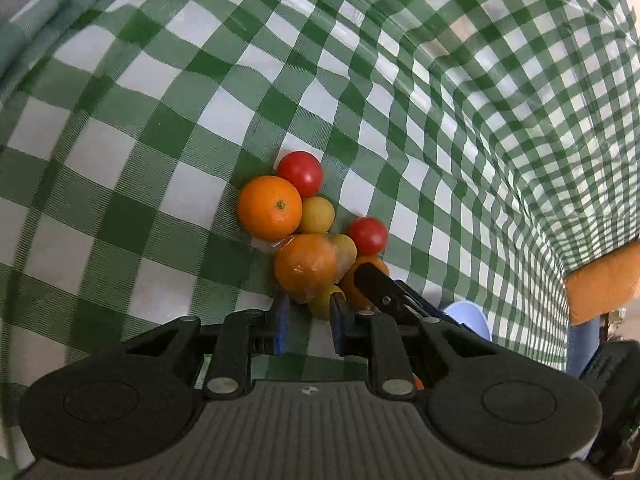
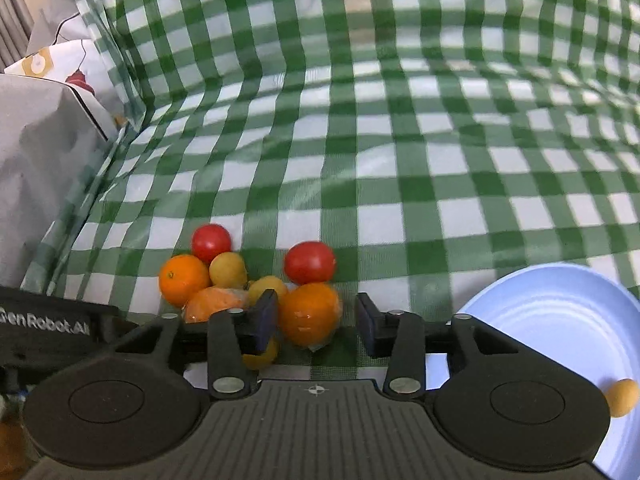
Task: Organize fruits
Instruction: 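Grasp a tangerine with the right tool while the left tool grasps a yellow fruit, then carry the tangerine over the blue plate with the right tool while the left tool holds the yellow fruit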
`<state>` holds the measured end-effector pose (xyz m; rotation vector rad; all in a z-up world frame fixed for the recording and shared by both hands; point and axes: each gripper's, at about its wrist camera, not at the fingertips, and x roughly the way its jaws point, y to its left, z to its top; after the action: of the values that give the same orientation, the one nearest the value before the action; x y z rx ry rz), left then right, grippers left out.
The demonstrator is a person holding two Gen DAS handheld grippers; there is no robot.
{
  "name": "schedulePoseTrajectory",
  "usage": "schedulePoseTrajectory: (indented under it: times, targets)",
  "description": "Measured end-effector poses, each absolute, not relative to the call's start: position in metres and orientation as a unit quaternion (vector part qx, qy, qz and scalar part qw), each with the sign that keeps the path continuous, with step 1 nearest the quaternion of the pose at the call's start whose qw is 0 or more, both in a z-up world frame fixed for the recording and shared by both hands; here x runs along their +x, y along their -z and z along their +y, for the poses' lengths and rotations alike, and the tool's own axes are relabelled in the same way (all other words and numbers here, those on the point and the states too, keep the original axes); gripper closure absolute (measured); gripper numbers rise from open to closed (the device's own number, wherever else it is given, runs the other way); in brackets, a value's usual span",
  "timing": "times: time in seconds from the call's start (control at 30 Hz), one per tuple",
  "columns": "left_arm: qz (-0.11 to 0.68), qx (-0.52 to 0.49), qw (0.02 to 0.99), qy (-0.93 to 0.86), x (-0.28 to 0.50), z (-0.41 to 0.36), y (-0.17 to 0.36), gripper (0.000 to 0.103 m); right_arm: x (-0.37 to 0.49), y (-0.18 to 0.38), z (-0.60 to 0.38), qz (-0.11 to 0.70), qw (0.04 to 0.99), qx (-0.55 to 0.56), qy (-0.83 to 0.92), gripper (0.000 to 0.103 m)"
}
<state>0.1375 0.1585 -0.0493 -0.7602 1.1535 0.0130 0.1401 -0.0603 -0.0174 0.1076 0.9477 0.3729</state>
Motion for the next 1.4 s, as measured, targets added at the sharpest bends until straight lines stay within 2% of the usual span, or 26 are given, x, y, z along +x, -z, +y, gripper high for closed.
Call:
schedulePoseTrajectory:
  times: [0.03, 0.1, 0.17, 0.23, 0.33, 0.4, 0.47, 0.53, 0.6, 0.67, 0.77, 0.8, 1.03, 1.1, 1.4]
  targets:
    - [0.532, -0.353, 0.769, -0.007, 0.139, 0.157, 0.051, 0.079, 0.141, 0.018, -0.061, 0.453, 0.871, 0.055, -0.181, 0.070]
    - [0.532, -0.362, 0.766, -0.006, 0.141, 0.155, 0.055, 0.079, 0.139, 0.013, -0.062, 0.449, 0.874, 0.051, -0.178, 0.080]
    - [0.532, -0.363, 0.765, -0.006, 0.144, 0.151, 0.057, 0.076, 0.137, 0.007, -0.070, 0.436, 0.881, 0.059, -0.172, 0.103]
    - [0.535, -0.356, 0.766, -0.012, 0.148, 0.146, 0.057, 0.069, 0.137, -0.001, -0.081, 0.419, 0.891, 0.075, -0.161, 0.103]
    - [0.540, -0.340, 0.770, -0.020, 0.153, 0.136, 0.060, 0.069, 0.139, -0.001, -0.093, 0.419, 0.890, 0.086, -0.160, 0.103]
    - [0.538, -0.331, 0.775, -0.020, 0.154, 0.131, 0.059, 0.069, 0.143, 0.005, -0.096, 0.433, 0.881, 0.092, -0.170, 0.099]
    - [0.540, -0.313, 0.781, -0.021, 0.154, 0.127, 0.057, 0.075, 0.144, 0.007, -0.095, 0.438, 0.877, 0.091, -0.176, 0.099]
    - [0.541, -0.309, 0.782, -0.018, 0.151, 0.128, 0.055, 0.077, 0.143, 0.008, -0.093, 0.438, 0.876, 0.090, -0.182, 0.093]
    - [0.545, -0.294, 0.785, -0.027, 0.145, 0.132, 0.050, 0.077, 0.144, 0.010, -0.090, 0.442, 0.872, 0.092, -0.189, 0.075]
    - [0.546, -0.297, 0.783, -0.037, 0.138, 0.141, 0.045, 0.077, 0.143, 0.011, -0.084, 0.446, 0.869, 0.088, -0.194, 0.064]
    - [0.540, -0.259, 0.799, -0.061, 0.128, 0.152, 0.035, 0.077, 0.146, 0.016, -0.073, 0.453, 0.867, 0.076, -0.196, 0.061]
    - [0.539, -0.240, 0.805, -0.070, 0.126, 0.155, 0.032, 0.077, 0.147, 0.018, -0.069, 0.456, 0.865, 0.072, -0.196, 0.057]
    - [0.560, -0.149, 0.814, -0.040, 0.128, 0.144, 0.039, 0.076, 0.148, 0.025, -0.056, 0.457, 0.867, 0.042, -0.193, 0.060]
    - [0.554, -0.121, 0.823, -0.038, 0.127, 0.136, 0.038, 0.076, 0.146, 0.025, -0.056, 0.454, 0.869, 0.032, -0.193, 0.068]
    - [0.525, -0.121, 0.841, -0.046, 0.111, 0.147, 0.020, 0.077, 0.130, 0.009, -0.069, 0.436, 0.875, 0.035, -0.207, 0.068]
